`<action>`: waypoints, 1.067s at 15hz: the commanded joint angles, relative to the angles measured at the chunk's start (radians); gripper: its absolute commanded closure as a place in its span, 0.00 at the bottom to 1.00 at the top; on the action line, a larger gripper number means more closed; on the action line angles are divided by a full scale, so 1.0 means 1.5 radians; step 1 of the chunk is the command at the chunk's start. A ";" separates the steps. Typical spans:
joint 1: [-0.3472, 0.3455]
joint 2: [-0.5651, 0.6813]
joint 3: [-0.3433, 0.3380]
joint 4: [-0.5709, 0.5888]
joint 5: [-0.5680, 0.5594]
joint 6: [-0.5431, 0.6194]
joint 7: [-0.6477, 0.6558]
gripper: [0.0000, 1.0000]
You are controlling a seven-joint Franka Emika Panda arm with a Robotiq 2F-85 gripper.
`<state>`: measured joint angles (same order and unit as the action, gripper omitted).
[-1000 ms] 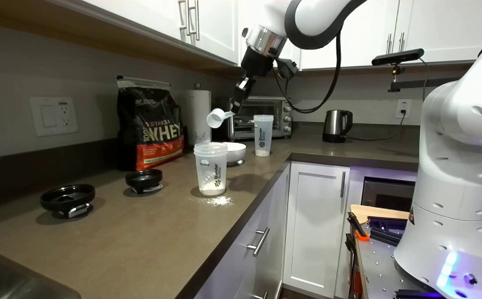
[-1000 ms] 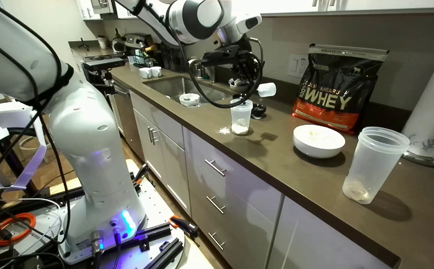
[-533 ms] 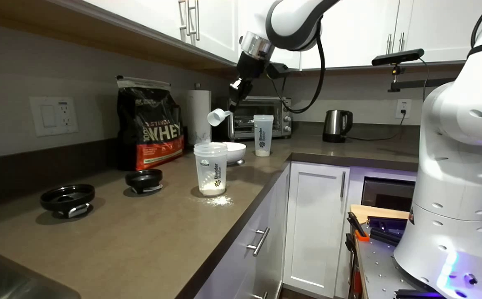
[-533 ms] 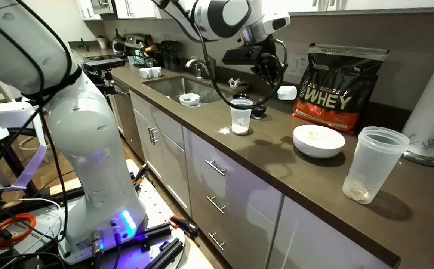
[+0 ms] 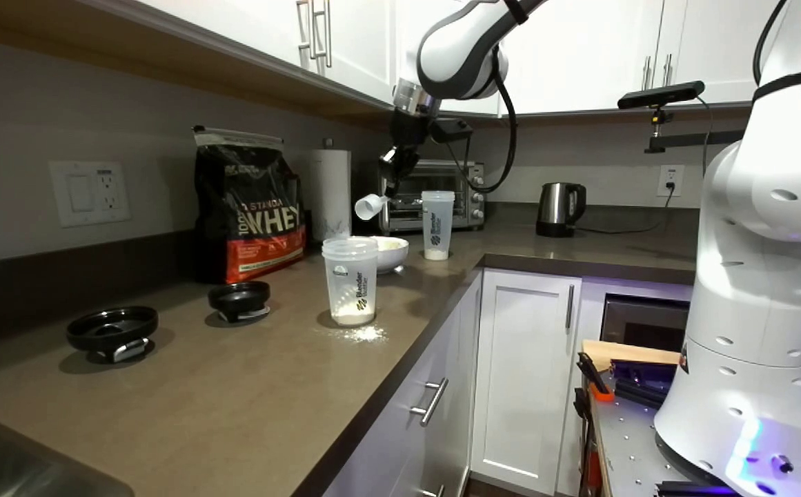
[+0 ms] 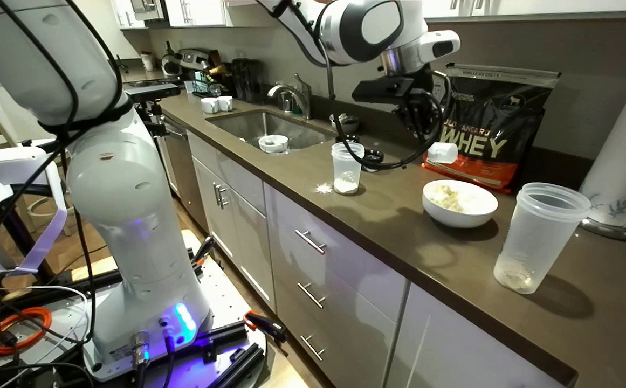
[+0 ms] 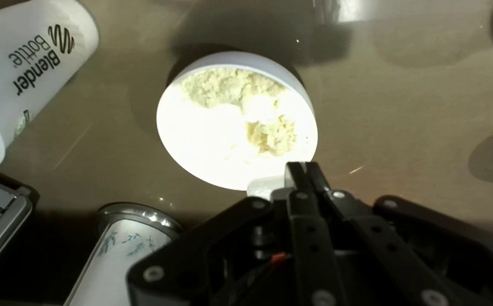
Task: Transfer one spoon of contents to the left cup
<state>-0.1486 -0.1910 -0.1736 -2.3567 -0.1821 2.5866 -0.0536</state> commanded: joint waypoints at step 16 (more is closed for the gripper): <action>-0.032 0.163 -0.026 0.122 0.066 -0.069 0.026 0.99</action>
<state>-0.1896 0.0175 -0.2168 -2.2154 -0.1318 2.5182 -0.0138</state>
